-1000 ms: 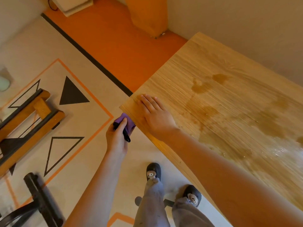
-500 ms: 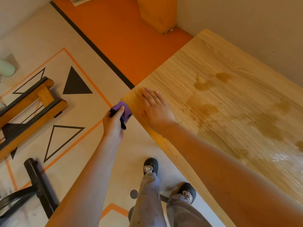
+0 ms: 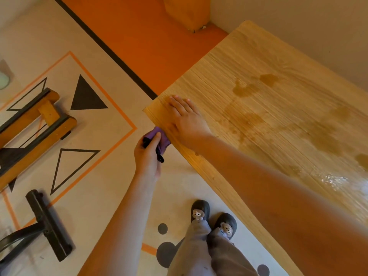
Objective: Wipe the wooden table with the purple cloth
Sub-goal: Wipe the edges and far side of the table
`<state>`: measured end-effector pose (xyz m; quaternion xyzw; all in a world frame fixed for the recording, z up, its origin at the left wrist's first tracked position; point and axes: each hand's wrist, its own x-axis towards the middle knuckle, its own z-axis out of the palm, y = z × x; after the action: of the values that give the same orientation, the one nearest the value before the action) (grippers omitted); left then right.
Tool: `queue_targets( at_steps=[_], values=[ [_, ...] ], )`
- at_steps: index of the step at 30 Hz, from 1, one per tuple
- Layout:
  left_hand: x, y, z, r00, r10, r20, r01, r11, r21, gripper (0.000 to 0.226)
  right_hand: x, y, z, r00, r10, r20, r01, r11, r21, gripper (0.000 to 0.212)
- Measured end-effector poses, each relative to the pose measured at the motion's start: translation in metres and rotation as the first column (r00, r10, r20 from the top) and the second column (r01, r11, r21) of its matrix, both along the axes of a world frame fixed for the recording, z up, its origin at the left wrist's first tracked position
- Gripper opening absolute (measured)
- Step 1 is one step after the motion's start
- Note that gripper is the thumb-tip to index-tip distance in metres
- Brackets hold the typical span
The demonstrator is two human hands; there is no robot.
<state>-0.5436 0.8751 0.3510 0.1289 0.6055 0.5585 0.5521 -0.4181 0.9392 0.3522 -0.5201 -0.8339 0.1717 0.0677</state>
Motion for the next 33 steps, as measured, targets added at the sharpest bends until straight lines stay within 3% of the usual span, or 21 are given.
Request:
queue_targets(
  at_steps=[3, 6, 10, 18, 23, 25, 29, 33],
  values=[
    [0.016, -0.021, 0.0, 0.999, -0.016, 0.037, 0.017, 0.999, -0.028, 0.012, 0.001, 0.002, -0.001, 0.999, -0.006, -0.045, 0.006, 1.0, -0.006, 0.058],
    [0.041, -0.064, -0.002, 0.985, -0.17, 0.003, 0.17, 0.985, -0.014, 0.02, 0.003, 0.004, 0.0, 0.998, -0.005, -0.07, 0.003, 1.0, -0.024, 0.058],
    [0.046, -0.09, -0.005, 0.963, -0.269, -0.001, 0.269, 0.963, -0.02, 0.011, 0.006, 0.007, 0.0, 0.996, 0.022, -0.084, -0.027, 0.998, -0.065, 0.062],
    [0.033, -0.052, -0.004, 0.993, -0.119, 0.016, 0.118, 0.992, 0.033, 0.017, 0.008, 0.012, -0.001, 0.997, 0.071, -0.023, -0.074, 0.991, -0.112, 0.069],
    [0.079, -0.119, 0.003, 0.967, -0.253, -0.025, 0.254, 0.966, 0.039, 0.022, 0.01, 0.012, -0.004, 0.996, 0.08, 0.032, -0.078, 0.995, -0.069, 0.067],
    [0.095, -0.141, 0.006, 0.974, -0.222, -0.046, 0.222, 0.975, -0.005, 0.026, 0.014, 0.006, 0.002, 0.996, 0.081, -0.045, -0.084, 0.994, -0.067, 0.063],
    [0.1, -0.149, 0.007, 0.976, -0.209, -0.061, 0.211, 0.977, 0.015, 0.024, 0.05, -0.018, 0.036, 0.924, 0.038, -0.381, -0.064, 0.996, -0.056, 0.048],
    [0.105, -0.152, 0.007, 0.992, -0.123, 0.026, 0.123, 0.992, 0.008, 0.013, 0.126, -0.088, 0.049, 0.923, -0.008, -0.384, -0.015, 0.998, -0.056, 0.038]
  ],
)
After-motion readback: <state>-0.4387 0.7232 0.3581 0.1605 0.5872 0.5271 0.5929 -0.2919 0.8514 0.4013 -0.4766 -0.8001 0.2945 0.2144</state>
